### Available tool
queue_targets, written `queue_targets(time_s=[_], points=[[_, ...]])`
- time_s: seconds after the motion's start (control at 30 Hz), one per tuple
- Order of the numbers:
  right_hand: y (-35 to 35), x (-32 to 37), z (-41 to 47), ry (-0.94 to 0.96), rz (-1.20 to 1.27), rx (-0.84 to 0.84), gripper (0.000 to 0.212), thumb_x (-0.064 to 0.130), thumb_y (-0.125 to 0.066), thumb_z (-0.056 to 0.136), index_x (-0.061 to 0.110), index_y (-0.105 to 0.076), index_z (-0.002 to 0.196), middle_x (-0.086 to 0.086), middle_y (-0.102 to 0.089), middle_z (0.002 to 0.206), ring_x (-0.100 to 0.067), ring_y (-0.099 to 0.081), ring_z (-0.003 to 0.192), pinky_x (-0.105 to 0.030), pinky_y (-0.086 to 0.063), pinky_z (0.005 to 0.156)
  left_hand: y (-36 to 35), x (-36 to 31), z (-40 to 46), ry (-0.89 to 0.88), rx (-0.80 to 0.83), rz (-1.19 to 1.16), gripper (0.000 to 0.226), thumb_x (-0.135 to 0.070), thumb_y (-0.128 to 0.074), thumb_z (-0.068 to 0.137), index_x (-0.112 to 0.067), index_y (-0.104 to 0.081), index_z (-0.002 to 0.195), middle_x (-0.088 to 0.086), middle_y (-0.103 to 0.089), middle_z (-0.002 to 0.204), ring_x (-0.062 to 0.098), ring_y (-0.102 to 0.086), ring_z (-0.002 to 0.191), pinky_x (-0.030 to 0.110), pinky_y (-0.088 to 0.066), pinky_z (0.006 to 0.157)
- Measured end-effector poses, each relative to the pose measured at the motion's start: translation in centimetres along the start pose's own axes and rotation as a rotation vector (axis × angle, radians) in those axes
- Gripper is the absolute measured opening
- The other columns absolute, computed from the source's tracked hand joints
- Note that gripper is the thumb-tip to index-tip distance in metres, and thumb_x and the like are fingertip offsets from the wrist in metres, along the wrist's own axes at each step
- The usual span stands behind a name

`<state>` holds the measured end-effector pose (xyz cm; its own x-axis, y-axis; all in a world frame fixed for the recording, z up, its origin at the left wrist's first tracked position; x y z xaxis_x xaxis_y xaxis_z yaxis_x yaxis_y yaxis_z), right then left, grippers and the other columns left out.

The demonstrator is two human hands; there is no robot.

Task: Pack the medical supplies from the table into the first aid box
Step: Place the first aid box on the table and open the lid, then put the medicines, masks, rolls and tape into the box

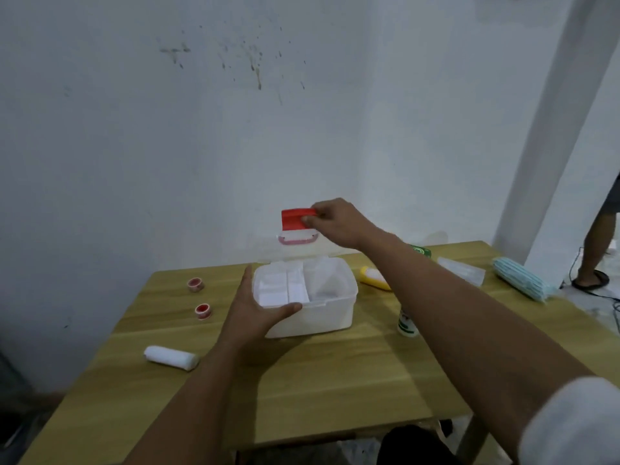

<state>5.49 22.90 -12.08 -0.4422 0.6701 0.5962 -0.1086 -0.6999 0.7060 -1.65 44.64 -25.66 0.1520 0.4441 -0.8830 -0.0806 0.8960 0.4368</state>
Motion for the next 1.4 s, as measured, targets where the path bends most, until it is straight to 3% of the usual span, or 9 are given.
queue_targets(time_s=[0.07, 0.2, 0.5, 0.63, 0.77, 0.9, 1.0, 1.13, 1.4], points=[[0.2, -0.4, 2.1, -0.088, -0.017, -0.096, 0.038, 0.046, -0.065, 0.096, 0.010, -0.074, 0.104, -0.004, -0.073, 0.092, -0.018, -0.064, 0.082, -0.033, -0.050, 0.076, 0.0, -0.1, 0.2, -0.009, 0.039, -0.009, 0.098, -0.056, -0.092, 0.061, -0.048, -0.033, 0.139, -0.026, -0.049, 0.133, 0.011, -0.050, 0.122, 0.024, -0.051, 0.082], [-0.9, -2.1, 3.9, -0.297, -0.033, -0.253, 0.085, 0.081, -0.048, 0.087, 0.014, -0.056, 0.138, -0.009, -0.067, 0.130, -0.028, -0.063, 0.119, -0.040, -0.050, 0.094, 0.0, 0.3, 0.4, -0.033, 0.038, -0.026, 0.097, -0.058, -0.092, 0.060, -0.049, -0.040, 0.141, -0.023, -0.056, 0.132, 0.008, -0.056, 0.120, 0.023, -0.052, 0.079], [-4.1, -6.7, 5.0, -0.666, 0.185, 0.111, 0.123, 0.078, -0.051, 0.087, -0.006, 0.005, 0.158, -0.024, -0.033, 0.160, -0.040, -0.054, 0.132, -0.046, -0.050, 0.099, 0.0, 0.6, 0.8, -0.042, 0.031, -0.032, 0.095, -0.055, -0.092, 0.060, -0.049, -0.042, 0.140, -0.026, -0.056, 0.129, 0.005, -0.055, 0.118, 0.022, -0.054, 0.081], [-4.2, -7.6, 4.3, -0.742, 0.156, 0.231, 0.109, 0.079, -0.051, 0.087, 0.000, -0.023, 0.158, -0.025, -0.047, 0.149, -0.036, -0.063, 0.104, -0.047, -0.054, 0.082, 0.1, 0.5, 0.7, -0.051, 0.015, -0.009, 0.098, -0.056, -0.092, 0.060, -0.047, -0.041, 0.143, -0.025, -0.055, 0.130, 0.004, -0.054, 0.118, 0.028, -0.055, 0.087], [-1.9, -8.7, 3.9, -0.770, 0.172, 0.247, 0.092, 0.072, -0.059, 0.088, 0.004, -0.040, 0.147, -0.025, -0.062, 0.128, -0.040, -0.069, 0.103, -0.048, -0.060, 0.076, 0.2, 0.2, 0.5, -0.066, 0.006, 0.008, 0.090, -0.050, -0.092, 0.064, -0.054, -0.038, 0.136, -0.037, -0.049, 0.119, -0.008, -0.051, 0.107, 0.018, -0.048, 0.078], [2.6, -12.8, 3.9, -0.569, -0.349, 0.067, 0.037, 0.036, -0.064, 0.094, 0.007, -0.050, 0.077, -0.015, -0.068, 0.099, -0.033, -0.068, 0.088, -0.032, -0.045, 0.060, 0.2, 0.1, 0.2, -0.082, -0.001, 0.027, 0.089, -0.049, -0.092, 0.066, -0.053, -0.038, 0.137, -0.038, -0.049, 0.119, -0.011, -0.050, 0.105, 0.016, -0.045, 0.076], [4.5, -16.9, 2.4, -0.565, -0.548, 0.134, 0.011, 0.019, -0.059, 0.092, 0.010, -0.059, 0.088, -0.014, -0.068, 0.112, -0.030, -0.063, 0.093, -0.033, -0.048, 0.072, 0.5, 0.3, 0.3, -0.094, 0.015, 0.074, 0.090, -0.052, -0.091, 0.065, -0.057, -0.039, 0.138, -0.040, -0.050, 0.120, -0.008, -0.052, 0.107, 0.017, -0.045, 0.074], [5.0, -22.4, 0.0, -0.687, -0.631, 0.234, 0.051, 0.027, -0.058, 0.089, 0.015, -0.052, 0.138, -0.011, -0.059, 0.137, -0.033, -0.059, 0.120, -0.046, -0.052, 0.098, 0.7, 0.8, 0.3, -0.076, 0.039, 0.104, 0.098, -0.059, -0.089, 0.064, -0.051, -0.038, 0.147, -0.032, -0.053, 0.126, 0.004, -0.053, 0.115, 0.018, -0.047, 0.075], [4.7, -25.3, -1.4, -0.673, -0.665, 0.186, 0.061, 0.032, -0.081, 0.072, 0.020, -0.057, 0.126, -0.007, -0.066, 0.115, -0.028, -0.063, 0.103, -0.044, -0.056, 0.088, 0.5, 0.2, 0.1, -0.089, 0.017, 0.125, 0.085, -0.052, -0.090, 0.069, -0.061, -0.039, 0.136, -0.040, -0.052, 0.121, -0.011, -0.051, 0.109, 0.017, -0.046, 0.075]])
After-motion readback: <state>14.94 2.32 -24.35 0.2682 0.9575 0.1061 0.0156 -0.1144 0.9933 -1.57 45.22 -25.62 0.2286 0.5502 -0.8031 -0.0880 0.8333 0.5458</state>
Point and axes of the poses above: each hand's wrist, its own z-axis towards the middle knuckle, its own y-axis out of the back of the hand, x = y × z, the point moved 3 cm from there along z, towards the middle knuckle
